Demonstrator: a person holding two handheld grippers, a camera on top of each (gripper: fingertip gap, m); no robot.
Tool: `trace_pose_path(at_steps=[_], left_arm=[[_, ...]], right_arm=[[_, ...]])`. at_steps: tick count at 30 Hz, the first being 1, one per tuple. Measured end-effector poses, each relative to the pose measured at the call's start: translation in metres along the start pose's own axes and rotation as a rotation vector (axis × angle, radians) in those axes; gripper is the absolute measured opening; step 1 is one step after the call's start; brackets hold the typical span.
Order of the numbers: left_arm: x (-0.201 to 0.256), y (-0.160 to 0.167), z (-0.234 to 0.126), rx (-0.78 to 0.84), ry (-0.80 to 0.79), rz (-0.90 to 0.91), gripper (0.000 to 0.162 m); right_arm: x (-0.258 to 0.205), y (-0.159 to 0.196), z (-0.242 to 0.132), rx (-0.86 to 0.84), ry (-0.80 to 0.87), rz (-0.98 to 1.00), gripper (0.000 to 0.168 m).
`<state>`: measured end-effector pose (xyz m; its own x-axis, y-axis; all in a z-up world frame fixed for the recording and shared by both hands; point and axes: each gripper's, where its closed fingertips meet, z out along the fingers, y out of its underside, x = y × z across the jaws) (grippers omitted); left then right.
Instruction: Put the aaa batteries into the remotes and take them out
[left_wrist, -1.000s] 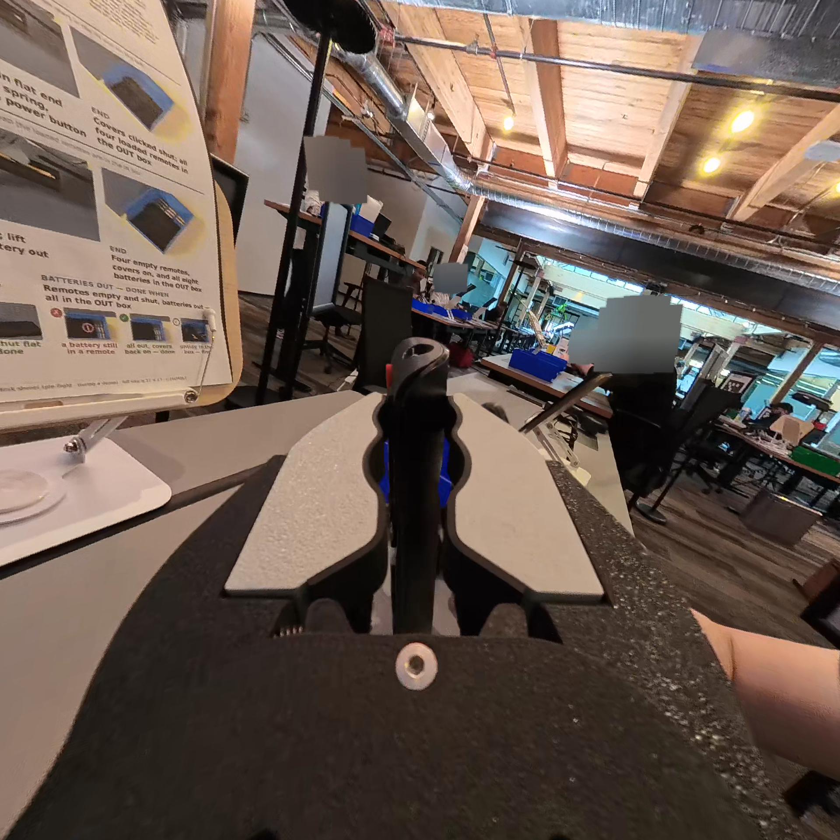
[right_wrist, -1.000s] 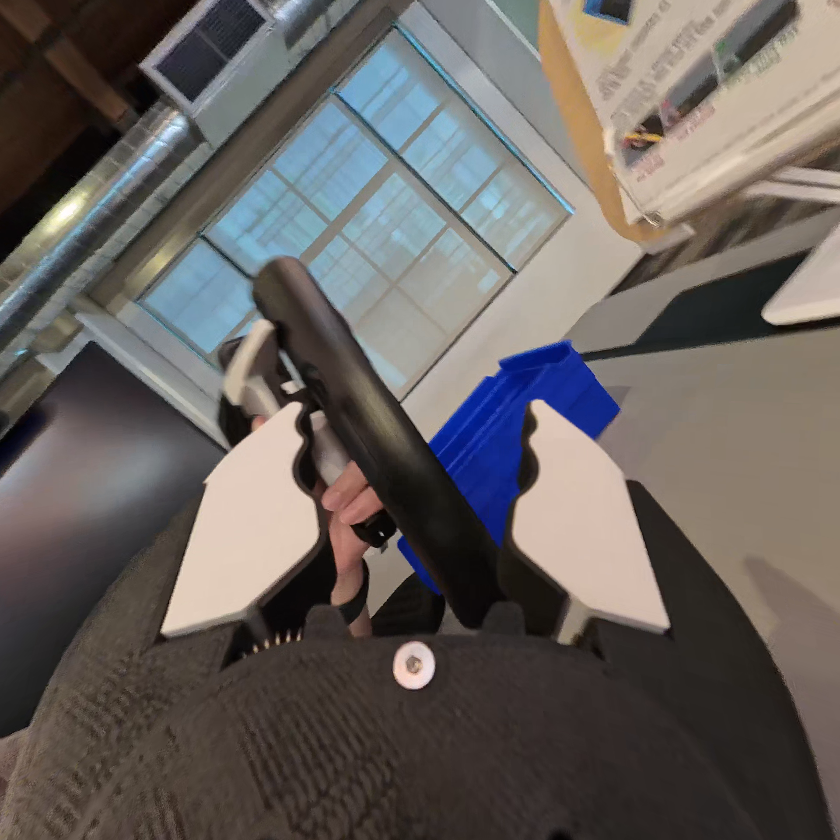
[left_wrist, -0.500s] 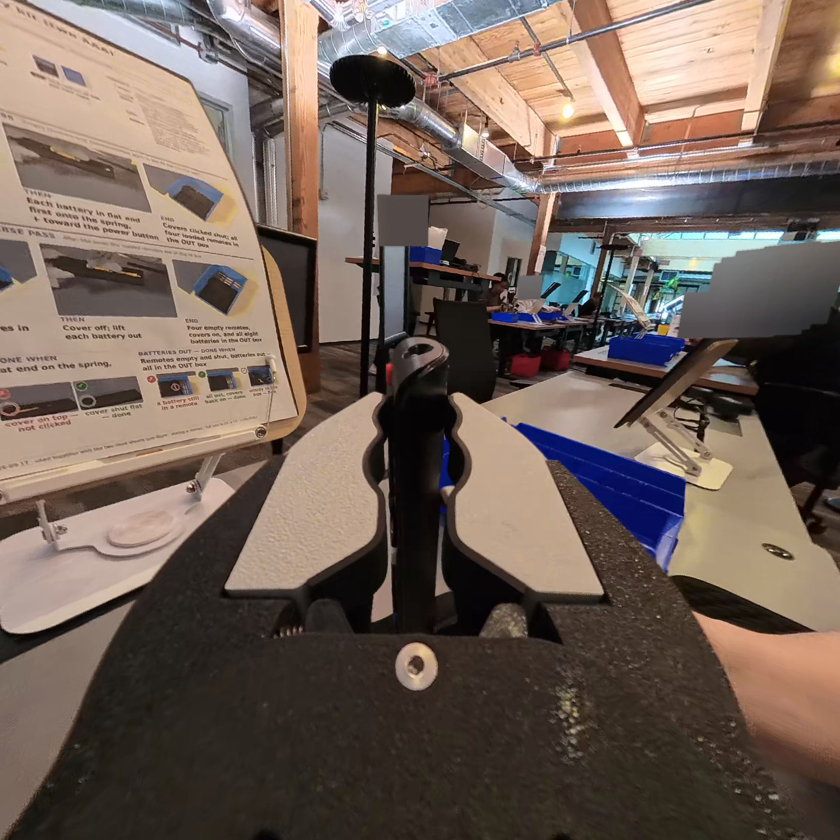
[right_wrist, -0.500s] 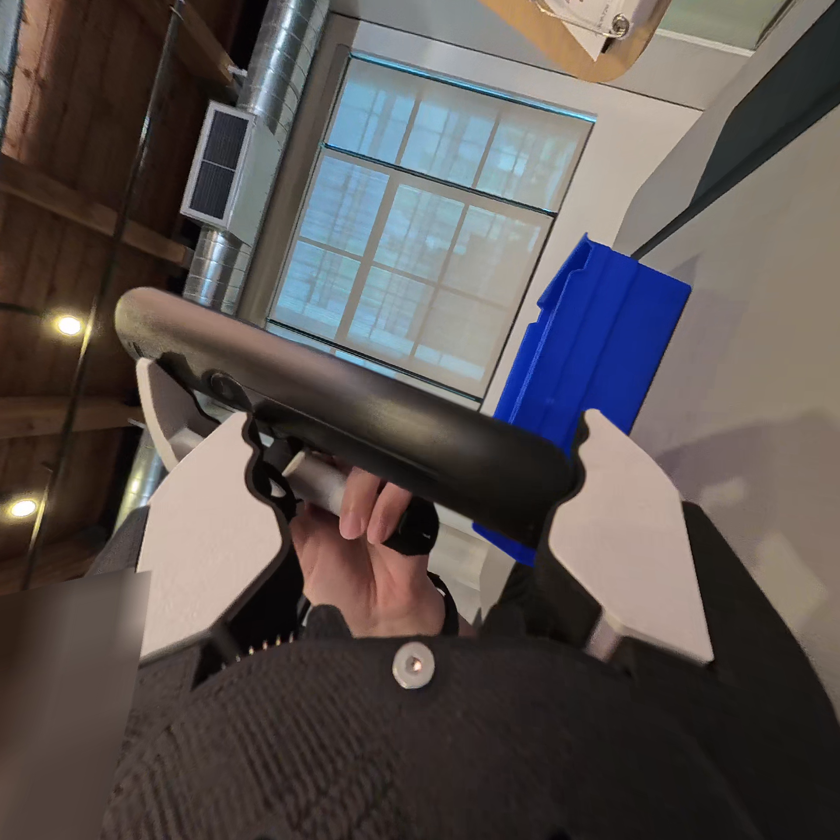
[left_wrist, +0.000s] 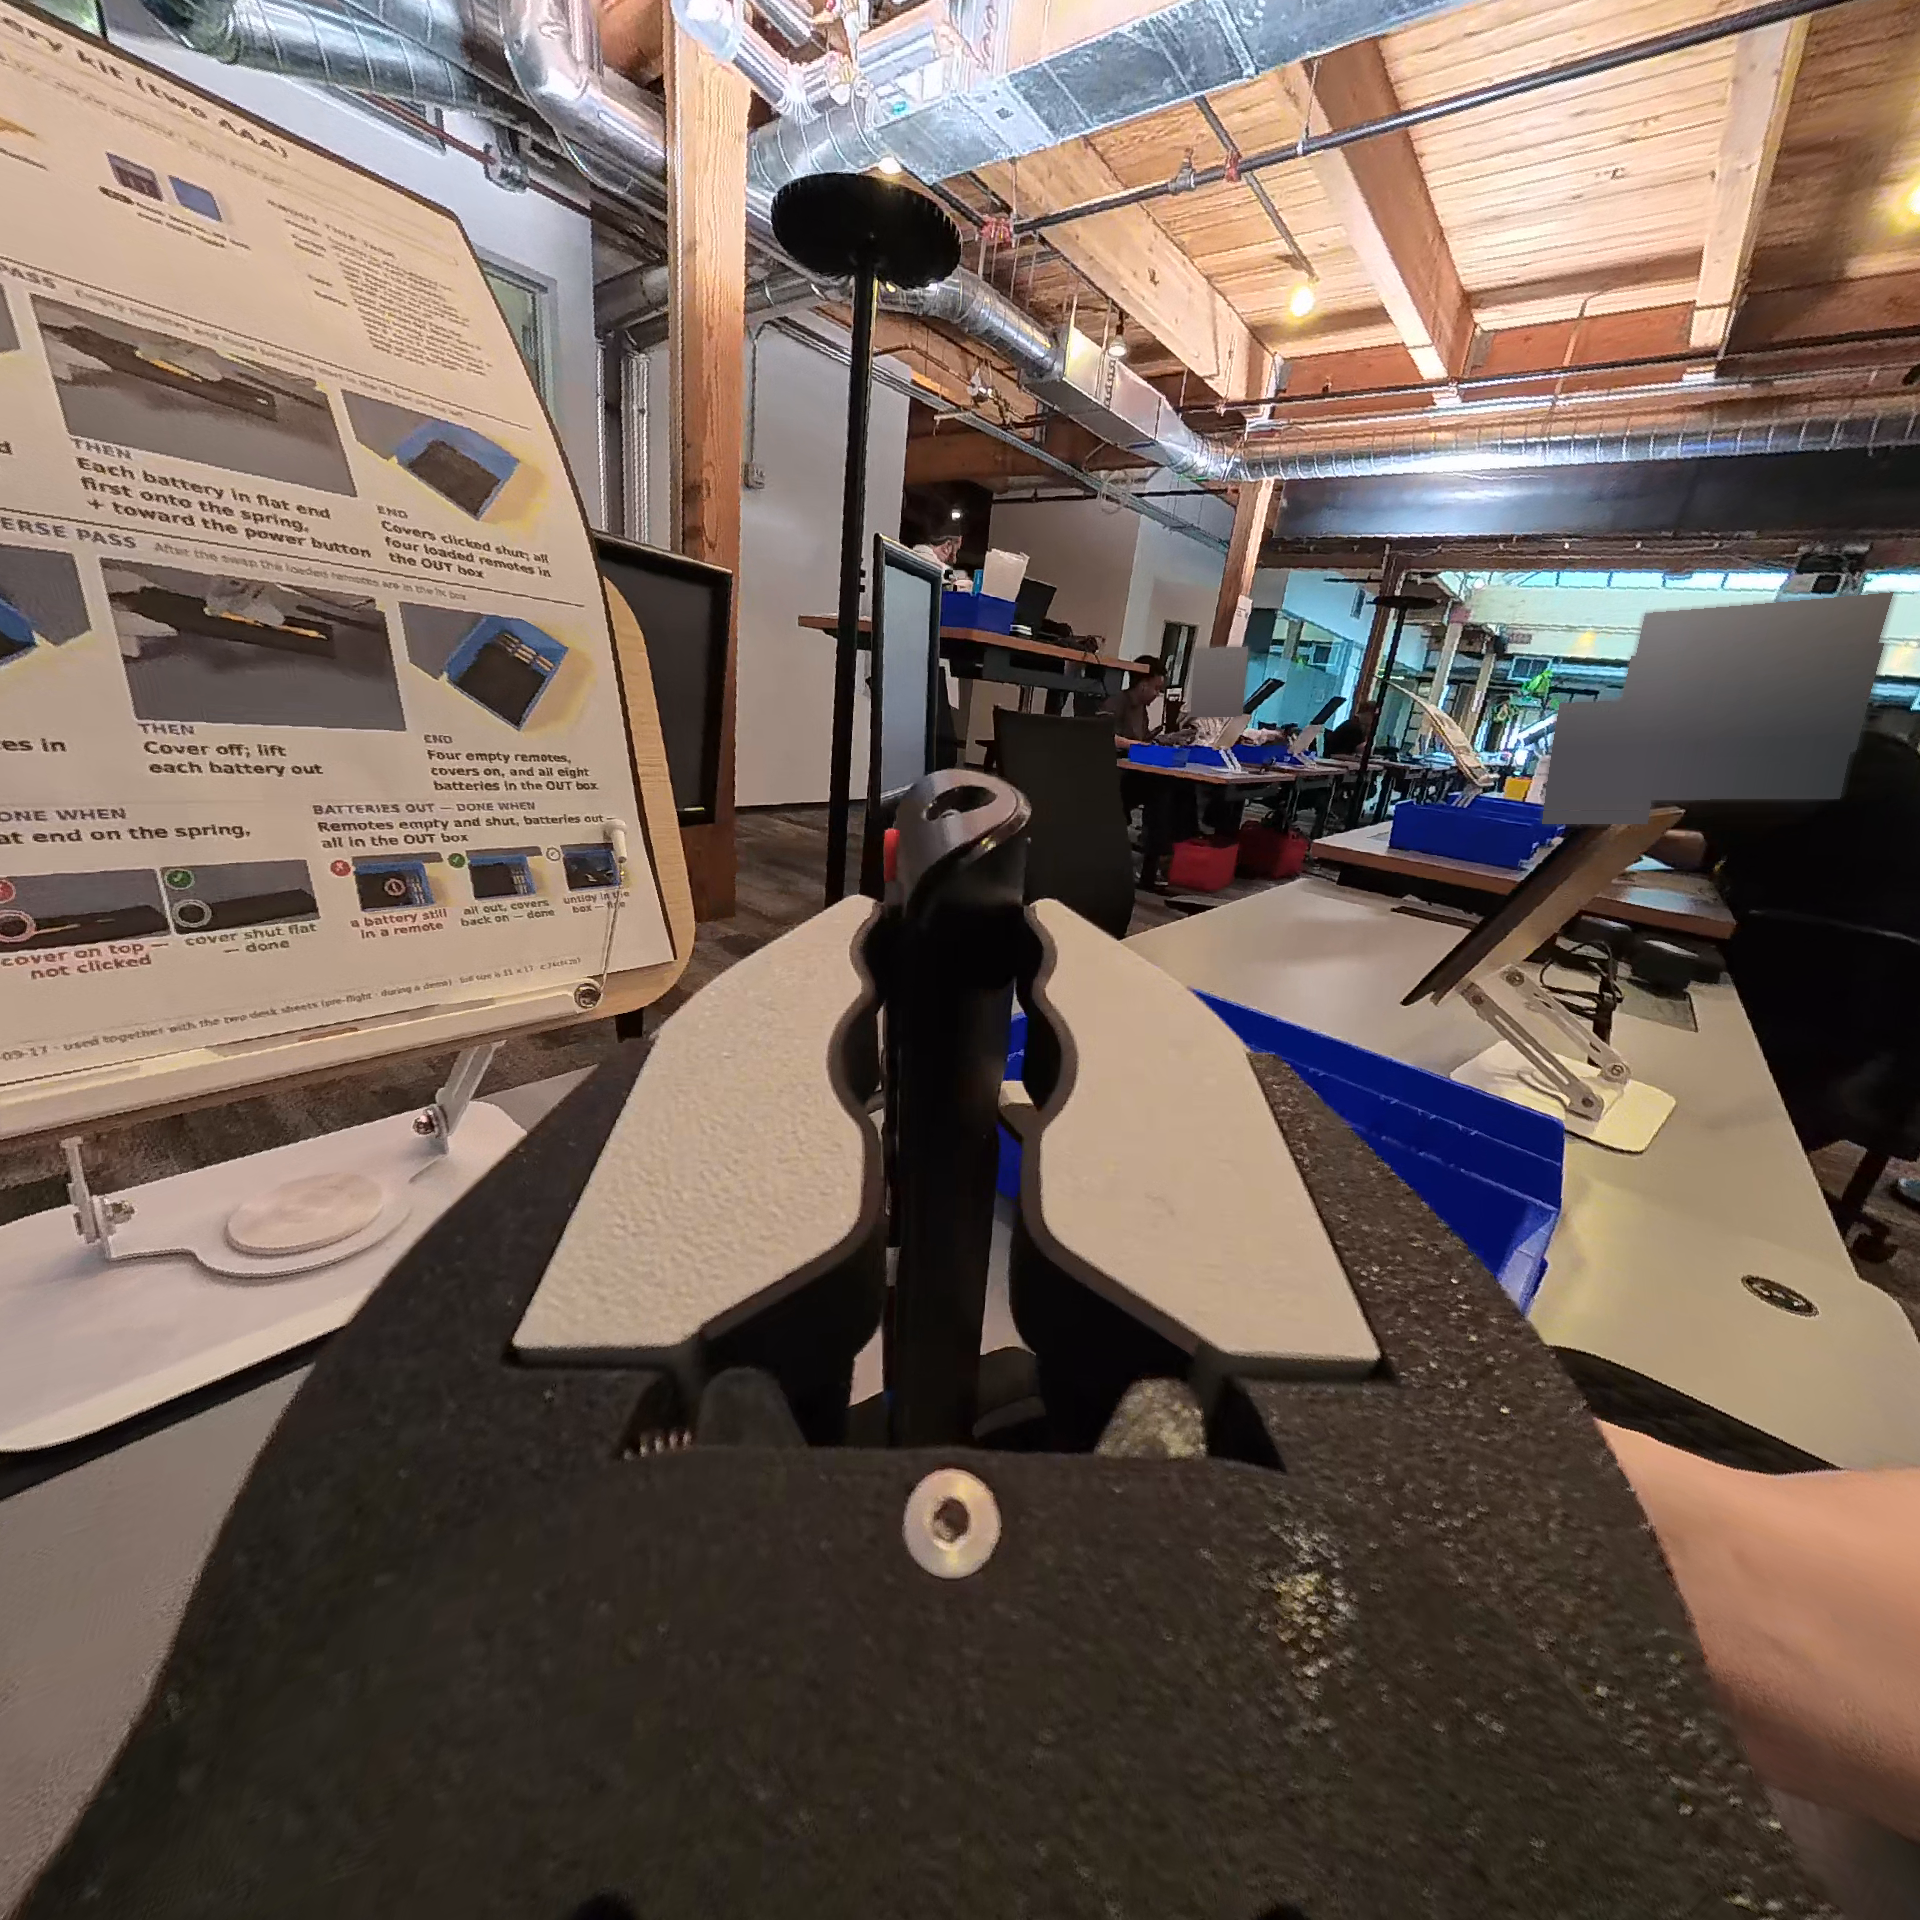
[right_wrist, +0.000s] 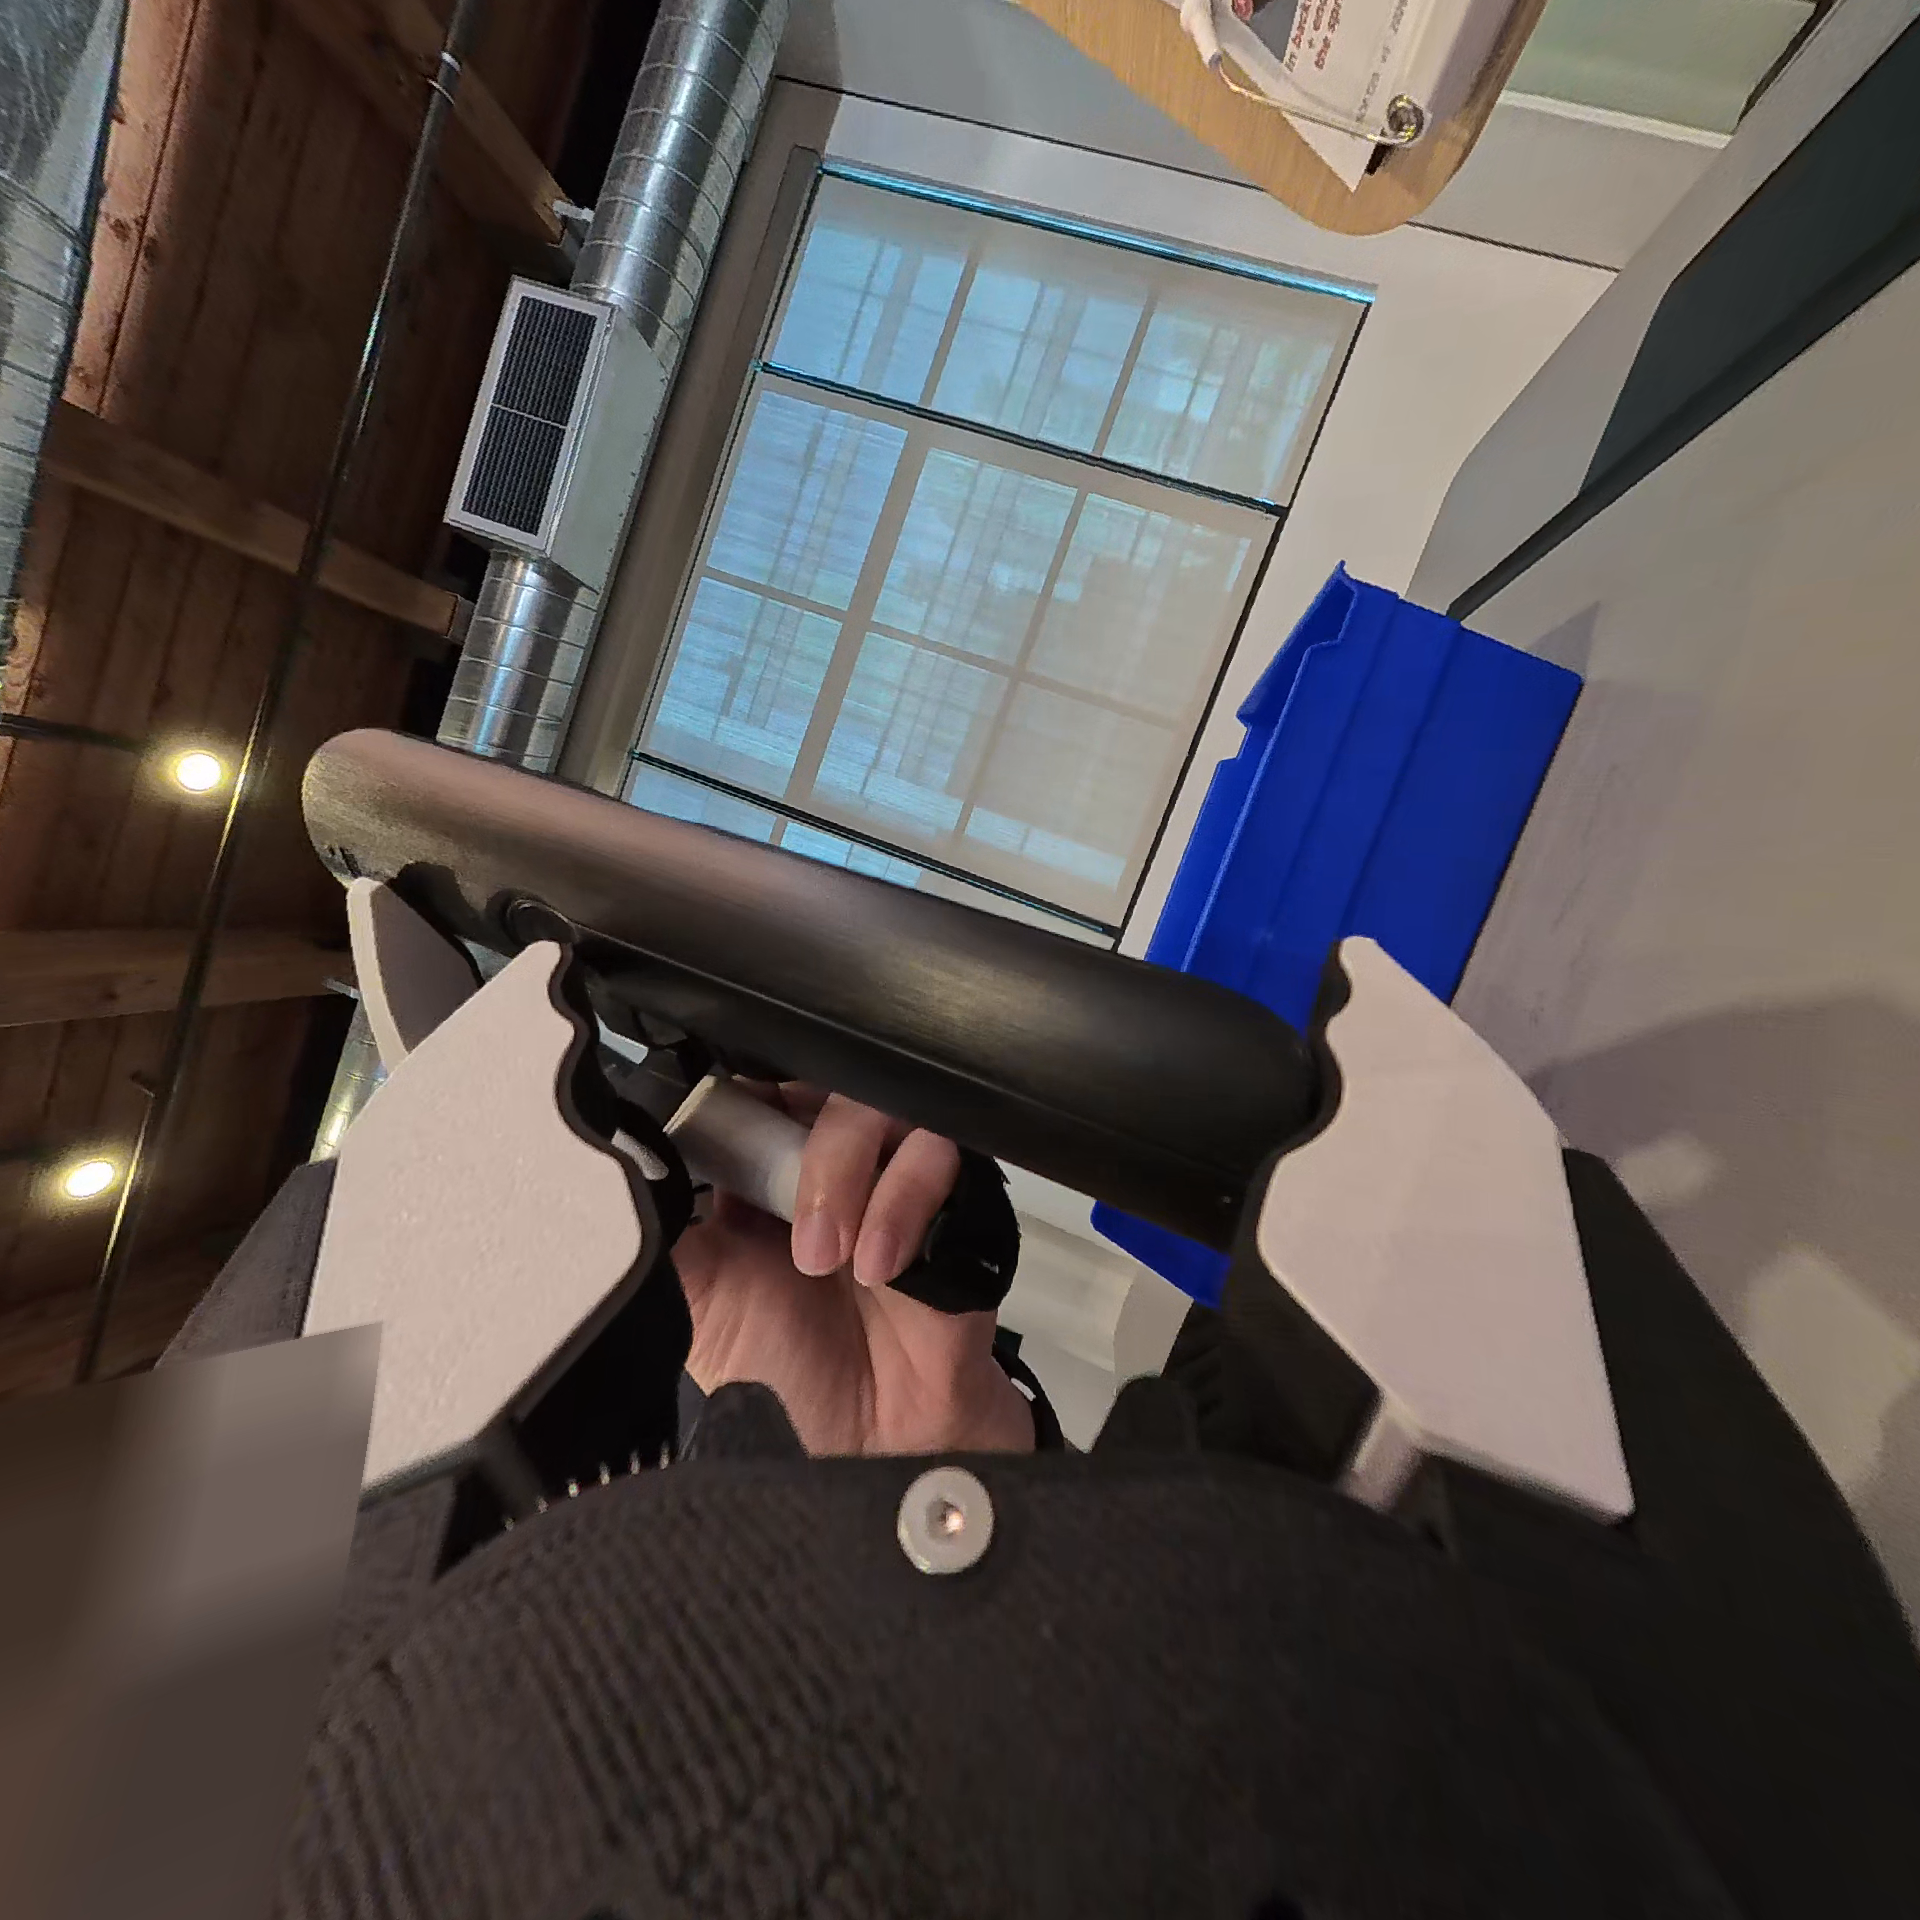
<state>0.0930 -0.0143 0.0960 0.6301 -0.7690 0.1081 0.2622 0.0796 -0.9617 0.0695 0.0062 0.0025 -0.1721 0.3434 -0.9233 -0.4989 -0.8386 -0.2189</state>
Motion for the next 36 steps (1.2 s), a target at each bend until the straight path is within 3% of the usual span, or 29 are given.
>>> trace_pose_path(at_steps=[16,30,33,36], left_arm=[[0.000,0.000,-0.002,0.038,0.046,-0.174,0.022],[0.004,-0.008,-0.004,0.061,0.068,-0.182,0.023],[0.000,-0.013,-0.006,0.084,0.056,-0.199,0.023],[-0.013,-0.029,-0.013,0.129,0.082,-0.285,0.023]], right_arm=[[0.000,-0.010,-0.005,0.069,0.029,-0.120,0.125],[-0.011,-0.016,-0.005,0.067,0.018,-0.193,0.124],[-0.015,-0.016,-0.005,0.067,-0.009,-0.201,0.116],[-0.029,-0.018,-0.010,0.104,-0.110,-0.203,0.076]])
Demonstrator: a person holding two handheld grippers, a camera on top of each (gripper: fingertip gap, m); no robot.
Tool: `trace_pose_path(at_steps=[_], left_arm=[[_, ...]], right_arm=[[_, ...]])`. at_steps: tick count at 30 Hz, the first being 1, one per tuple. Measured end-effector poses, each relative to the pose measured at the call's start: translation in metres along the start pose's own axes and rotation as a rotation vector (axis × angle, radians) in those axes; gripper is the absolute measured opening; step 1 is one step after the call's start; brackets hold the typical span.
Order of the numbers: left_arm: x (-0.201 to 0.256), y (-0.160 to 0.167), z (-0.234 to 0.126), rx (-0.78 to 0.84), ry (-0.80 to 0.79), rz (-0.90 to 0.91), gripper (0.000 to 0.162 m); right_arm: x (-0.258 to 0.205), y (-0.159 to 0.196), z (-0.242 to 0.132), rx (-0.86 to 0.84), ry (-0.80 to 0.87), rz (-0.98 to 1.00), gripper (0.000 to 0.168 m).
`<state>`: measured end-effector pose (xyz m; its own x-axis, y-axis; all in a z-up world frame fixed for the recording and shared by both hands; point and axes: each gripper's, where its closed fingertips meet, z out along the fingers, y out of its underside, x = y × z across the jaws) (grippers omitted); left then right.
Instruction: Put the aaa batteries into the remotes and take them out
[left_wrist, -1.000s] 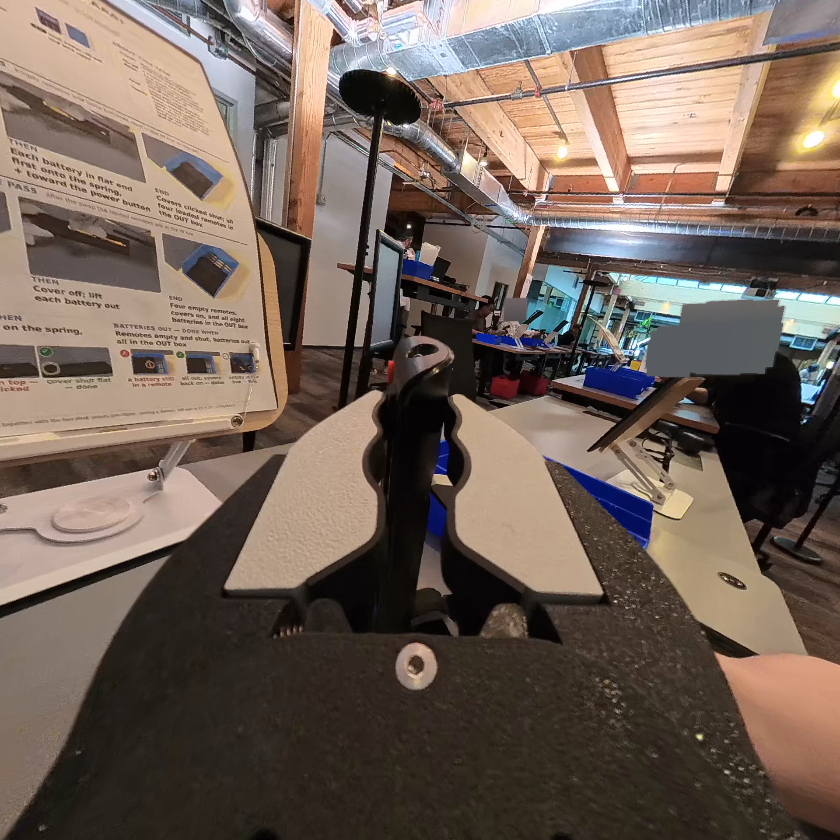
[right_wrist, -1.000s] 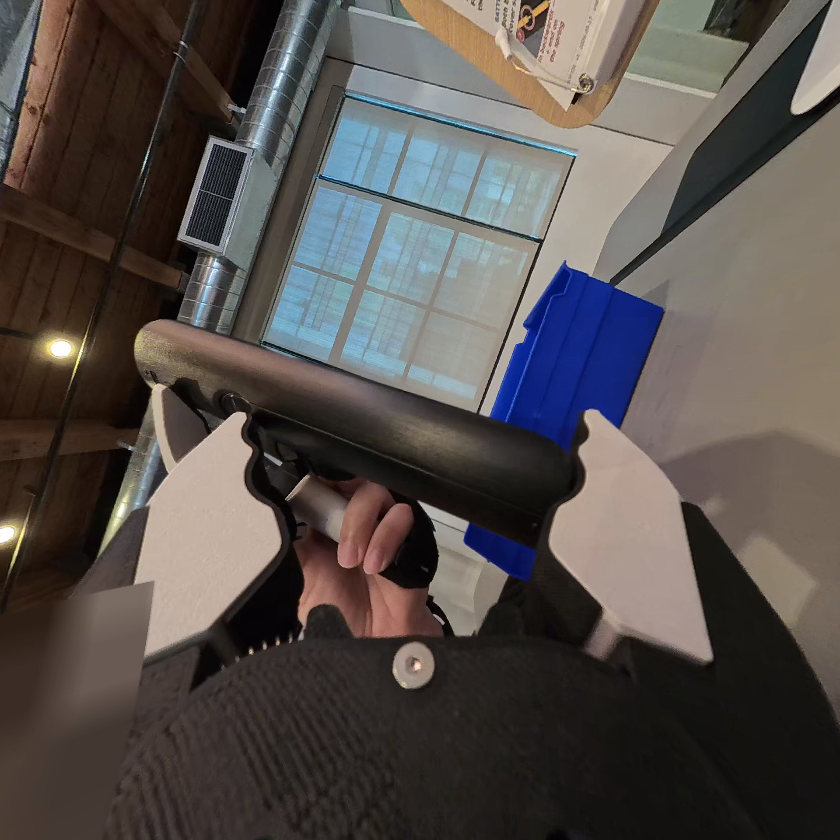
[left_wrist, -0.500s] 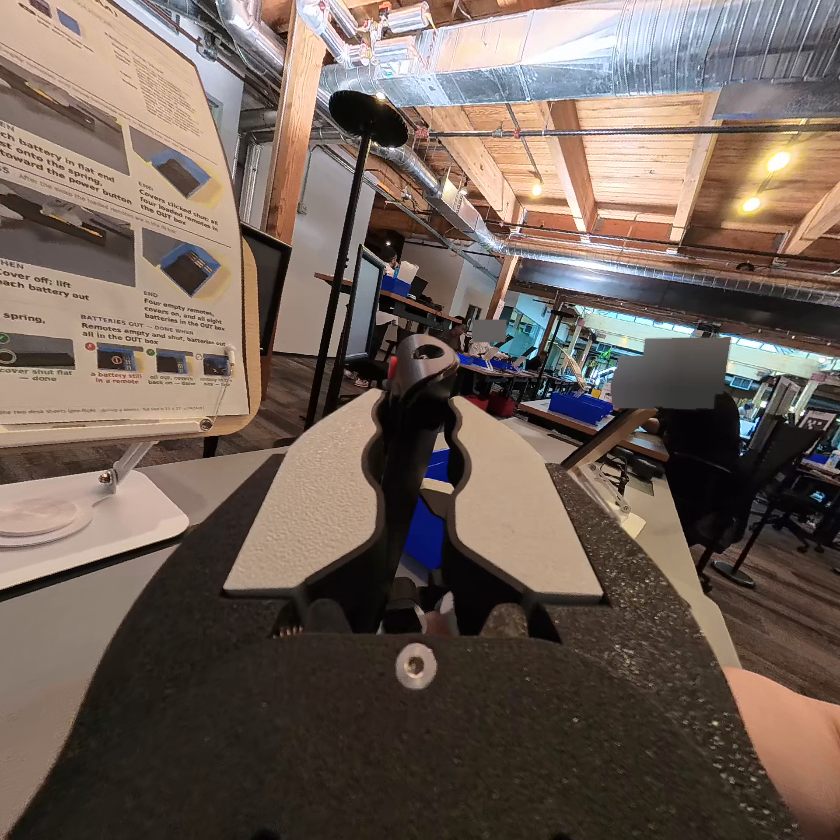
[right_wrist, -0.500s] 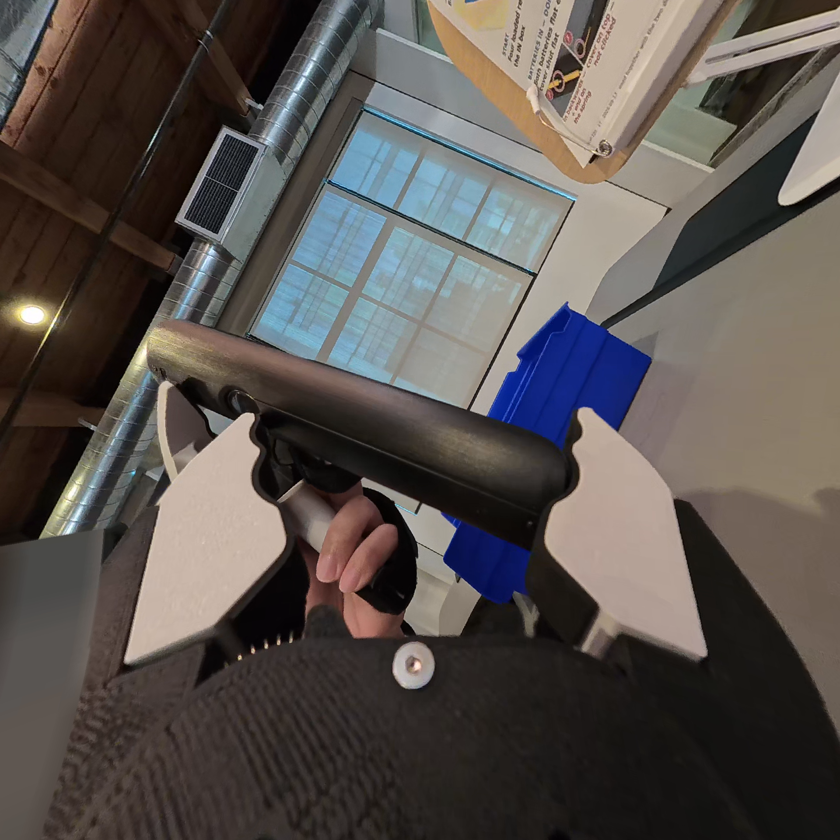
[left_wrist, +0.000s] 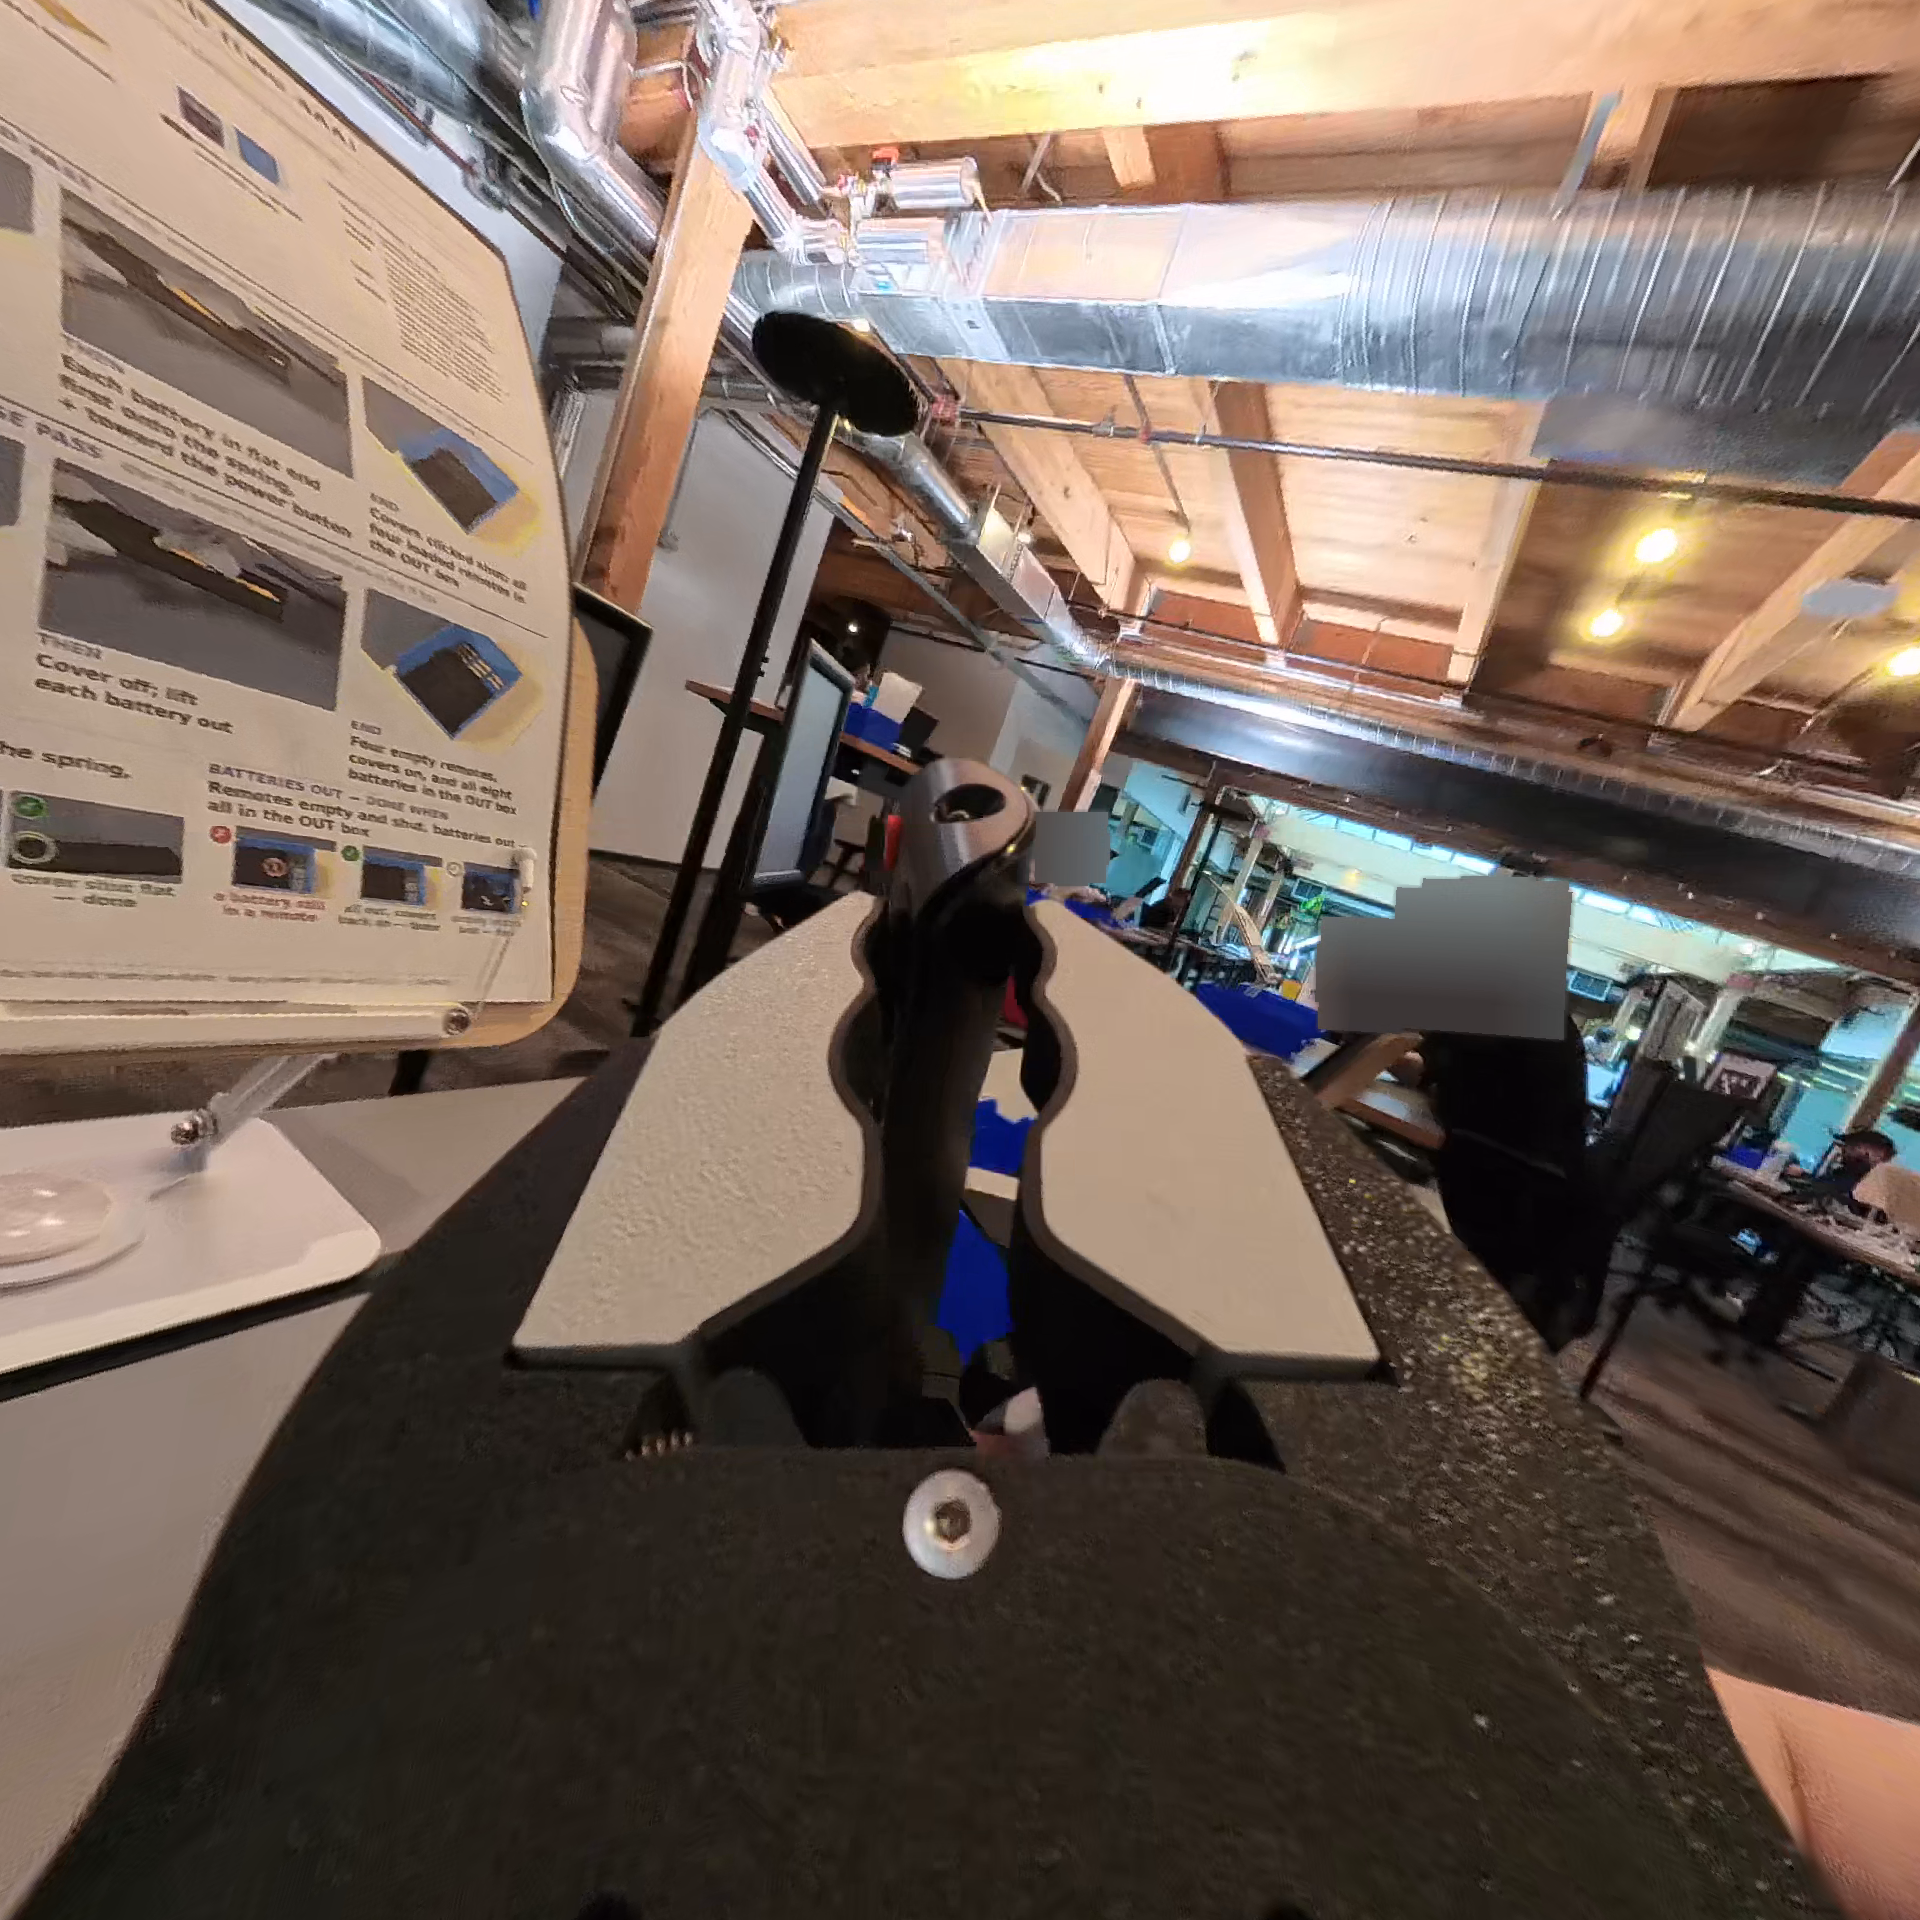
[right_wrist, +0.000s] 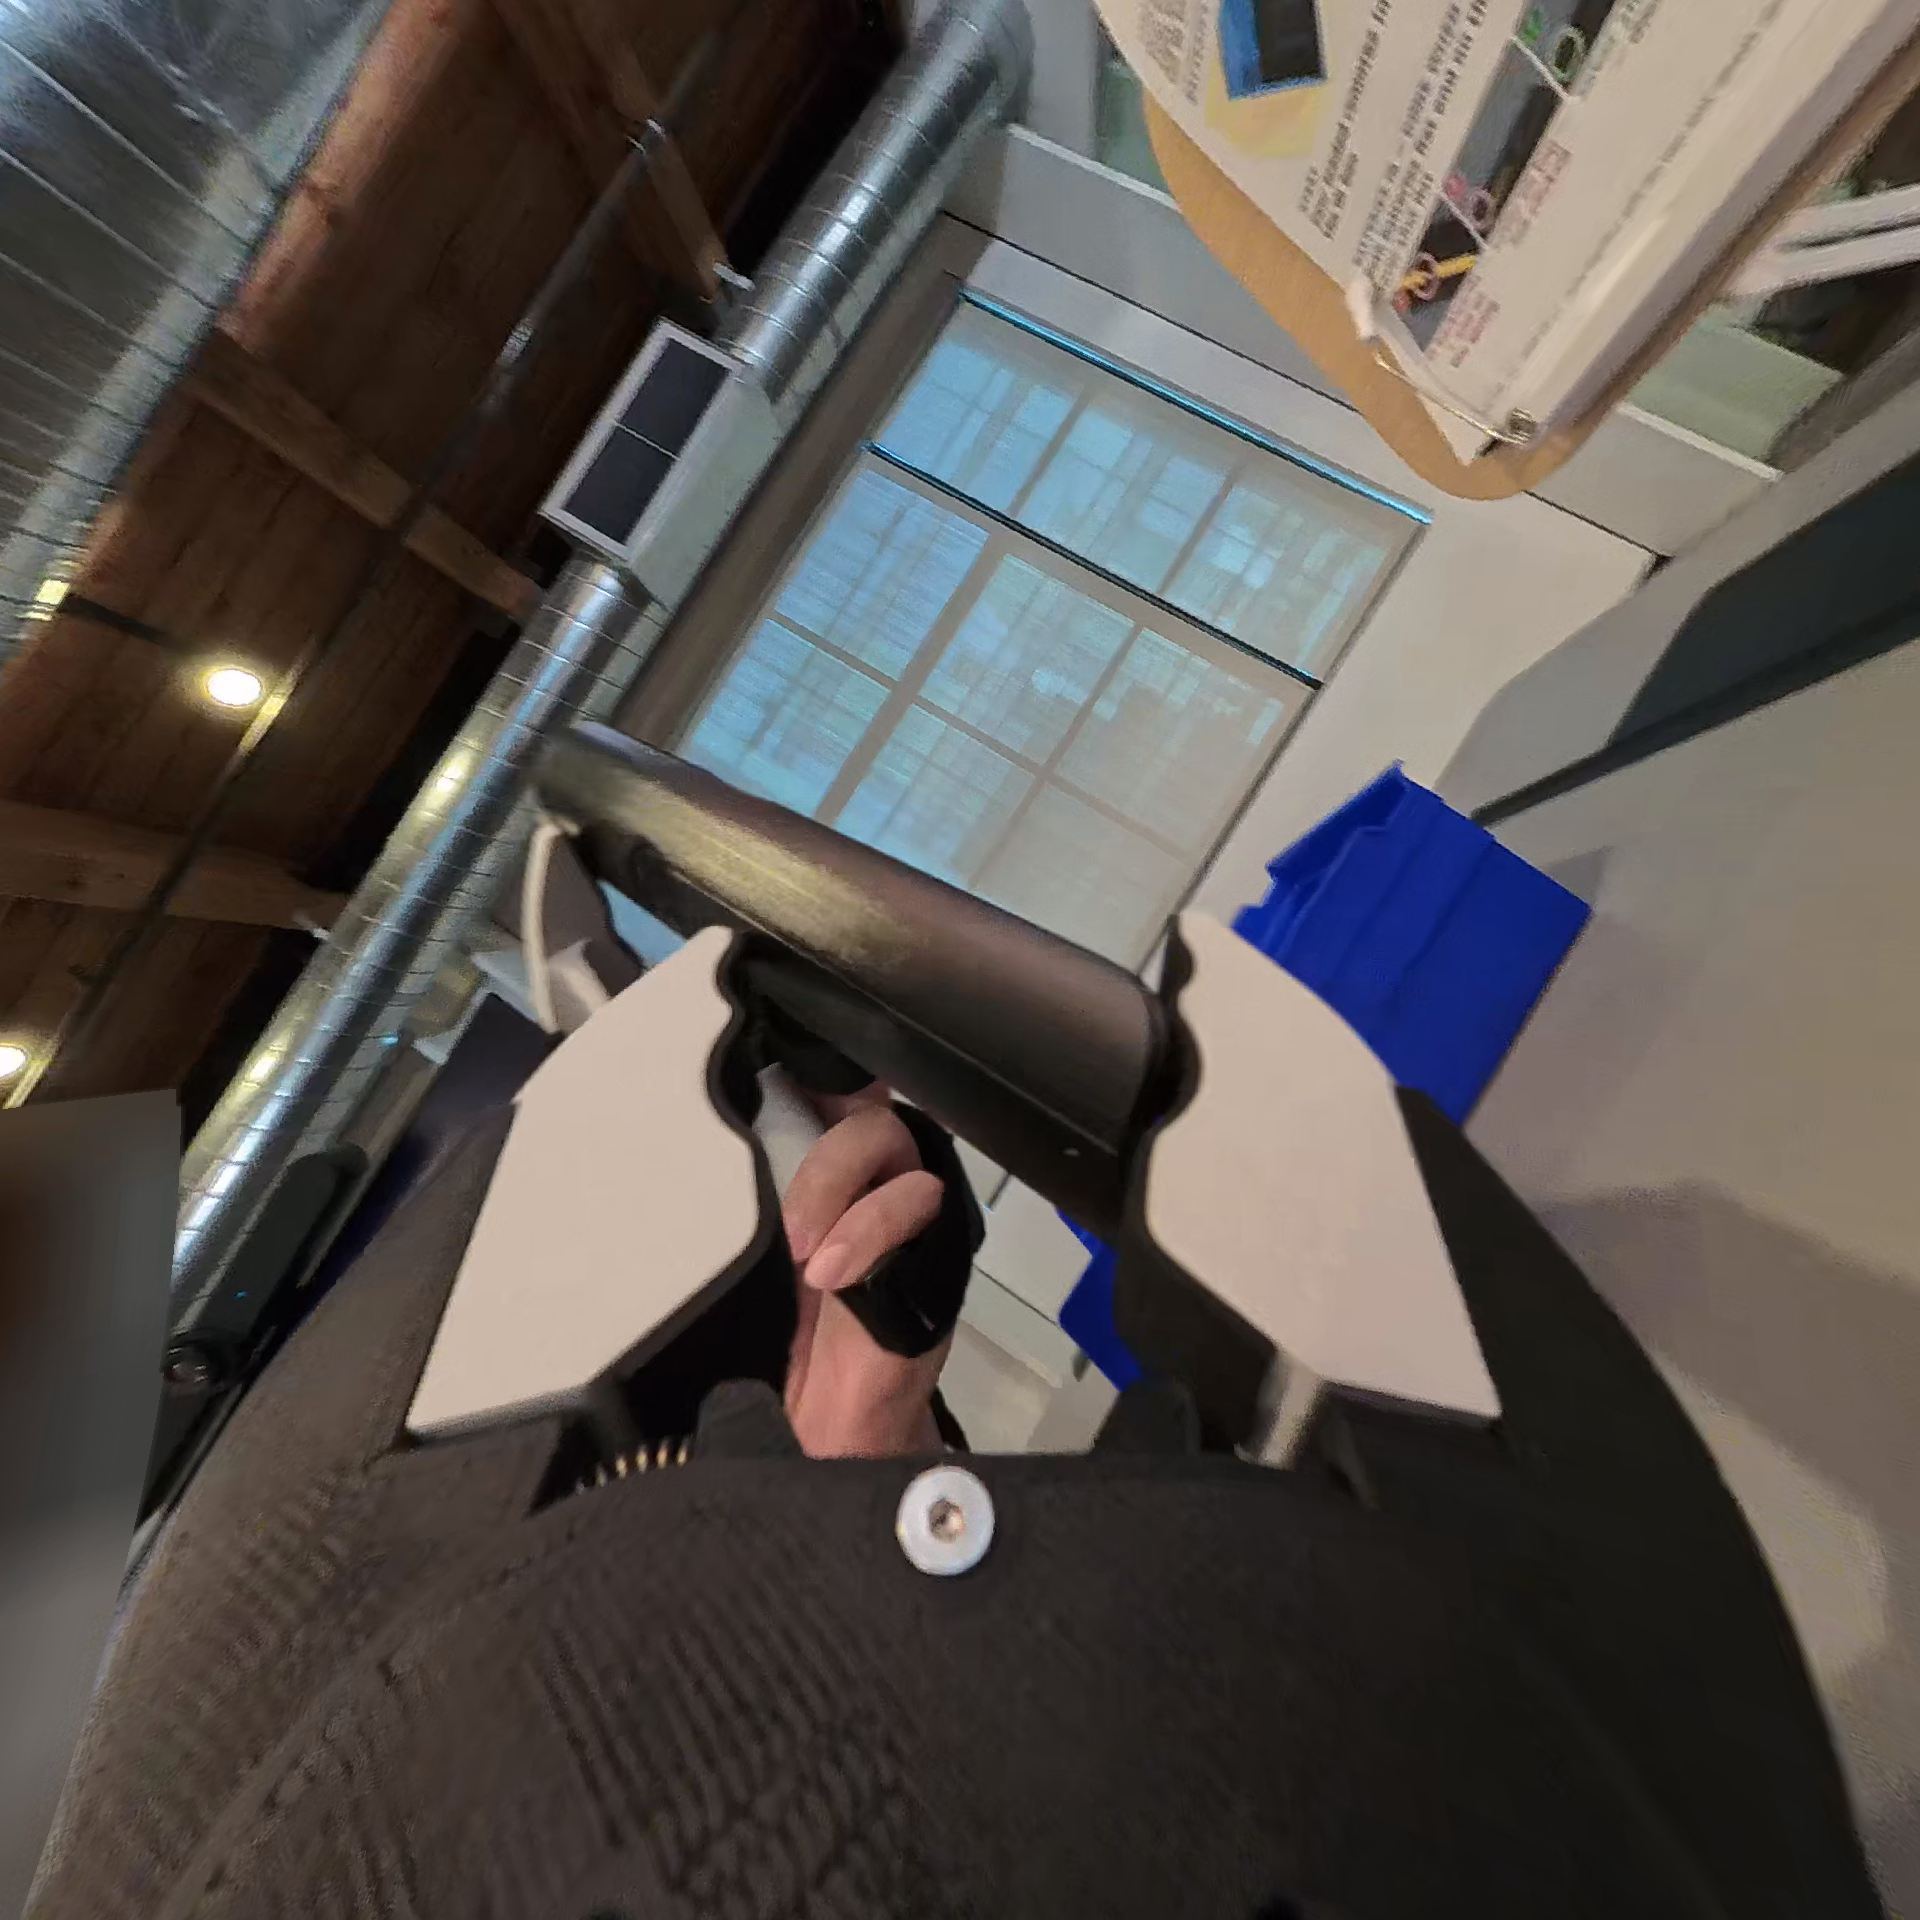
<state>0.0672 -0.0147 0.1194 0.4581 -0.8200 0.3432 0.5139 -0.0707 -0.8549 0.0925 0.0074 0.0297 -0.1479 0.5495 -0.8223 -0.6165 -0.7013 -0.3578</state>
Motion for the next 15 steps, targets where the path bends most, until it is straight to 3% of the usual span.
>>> trace_pose_path(at_steps=[1,4,7,9,12,15], left_arm=[[-0.002,-0.004,-0.002,0.010,-0.009,0.018,0.023],[0.003,-0.008,-0.002,0.015,0.003,0.048,0.023],[0.002,-0.013,-0.004,0.036,0.033,-0.040,0.023],[-0.001,-0.020,-0.007,0.063,0.072,-0.158,0.023],[-0.010,-0.024,-0.010,0.093,0.109,-0.320,0.023],[-0.016,-0.021,-0.010,0.082,0.105,-0.326,0.023]], right_arm=[[-0.003,0.001,0.001,-0.001,-0.016,-0.003,0.068],[-0.007,0.004,0.005,-0.036,-0.054,-0.053,0.067],[-0.006,0.008,0.009,-0.090,-0.084,-0.070,0.090],[-0.014,0.010,0.010,-0.115,-0.173,-0.037,0.092],[-0.024,0.019,0.012,-0.154,-0.275,0.000,0.082],[-0.027,0.030,0.012,-0.198,-0.297,-0.069,0.074]])
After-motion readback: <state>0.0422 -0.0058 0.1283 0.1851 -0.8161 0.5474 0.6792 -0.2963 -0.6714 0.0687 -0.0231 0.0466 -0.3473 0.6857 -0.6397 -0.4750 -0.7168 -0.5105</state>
